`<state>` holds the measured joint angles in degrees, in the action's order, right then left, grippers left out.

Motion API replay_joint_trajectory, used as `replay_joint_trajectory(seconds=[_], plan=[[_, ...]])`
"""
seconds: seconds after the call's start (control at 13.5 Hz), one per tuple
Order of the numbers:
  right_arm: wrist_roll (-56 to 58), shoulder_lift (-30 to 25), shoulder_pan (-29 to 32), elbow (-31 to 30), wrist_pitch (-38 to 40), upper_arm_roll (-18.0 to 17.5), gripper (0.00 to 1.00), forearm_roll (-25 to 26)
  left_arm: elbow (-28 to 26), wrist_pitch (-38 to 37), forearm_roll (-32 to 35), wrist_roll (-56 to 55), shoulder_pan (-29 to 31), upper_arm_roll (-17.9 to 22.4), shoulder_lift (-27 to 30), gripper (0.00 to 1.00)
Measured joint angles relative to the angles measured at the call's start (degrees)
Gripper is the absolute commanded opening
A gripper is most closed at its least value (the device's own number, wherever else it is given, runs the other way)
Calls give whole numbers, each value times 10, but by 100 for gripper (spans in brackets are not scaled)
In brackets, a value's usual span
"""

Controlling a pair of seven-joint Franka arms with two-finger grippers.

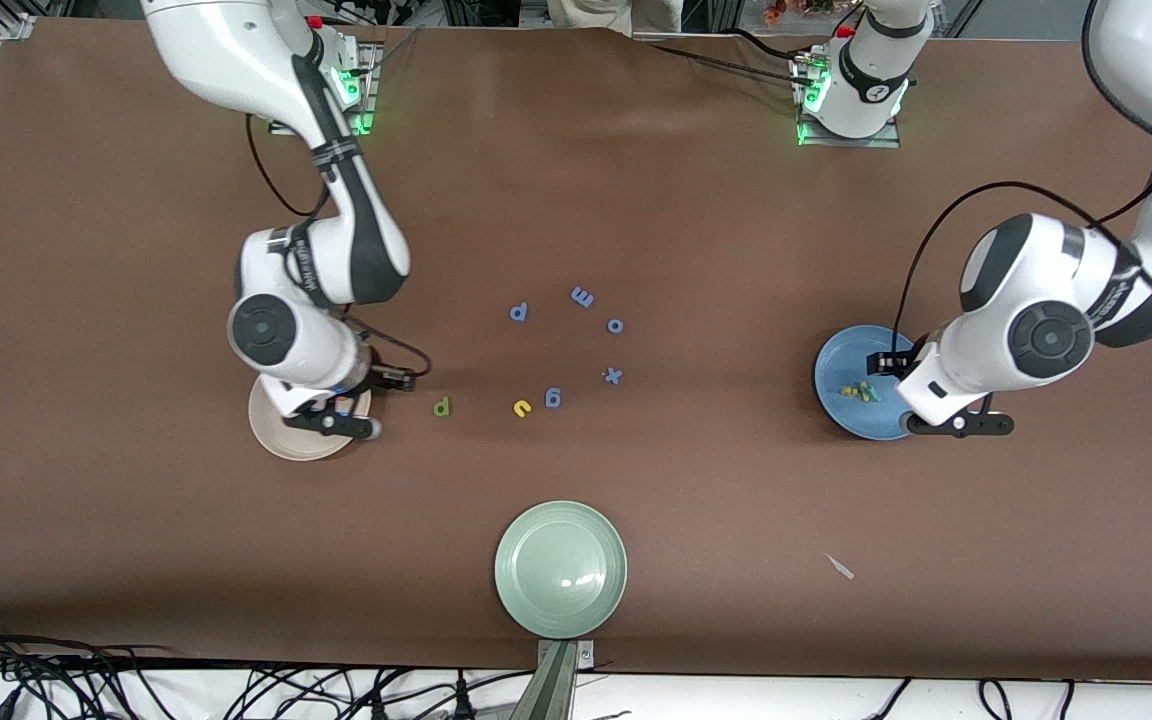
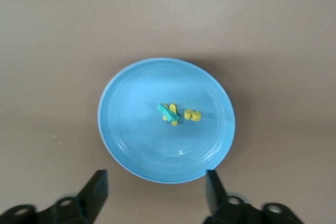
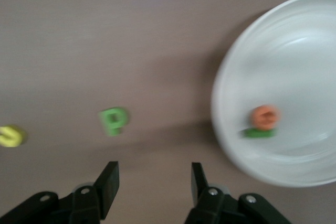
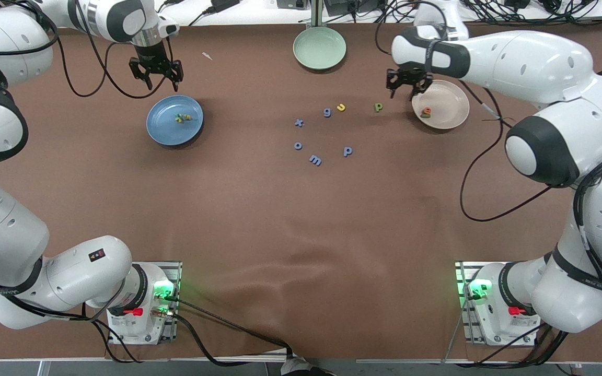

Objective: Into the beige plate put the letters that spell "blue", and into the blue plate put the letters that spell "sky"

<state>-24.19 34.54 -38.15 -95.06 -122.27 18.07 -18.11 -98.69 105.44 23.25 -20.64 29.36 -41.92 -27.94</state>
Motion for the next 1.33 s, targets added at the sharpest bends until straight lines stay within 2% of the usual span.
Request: replay_joint_trajectory(seconds=[0.15,0.37,0.52,0.67,1.04,1.11,1.19,1.33], plan=[[-64,19,-25,20,-11,-7,63,-9,17,-32,-1,0,-1,-23,29,100],[-140,56,-55,28,-72,-10,63,-11,73,-110,-1,0,-4,-58,72,100],[-166,84,-62,37,-111,-18,63,-11,119,-151,-4,1,-4,-64,93,100],[-193,103,-63,66,-117,-22,63,-12,151,-173,-13,6,-4,-68,101,100],[-271,140,-67,127,-116,-36,63,-12,174,-179,-78,17,-7,-64,109,100],[-285,151,-70,140,-116,-37,63,-12,174,-183,-105,40,-22,-38,121,100],[-295,161,-71,151,-116,-38,63,-12,174,-186,-140,65,-53,9,137,100],[-300,174,-73,162,-116,-39,63,-12,172,-188,-186,90,-146,133,163,100]])
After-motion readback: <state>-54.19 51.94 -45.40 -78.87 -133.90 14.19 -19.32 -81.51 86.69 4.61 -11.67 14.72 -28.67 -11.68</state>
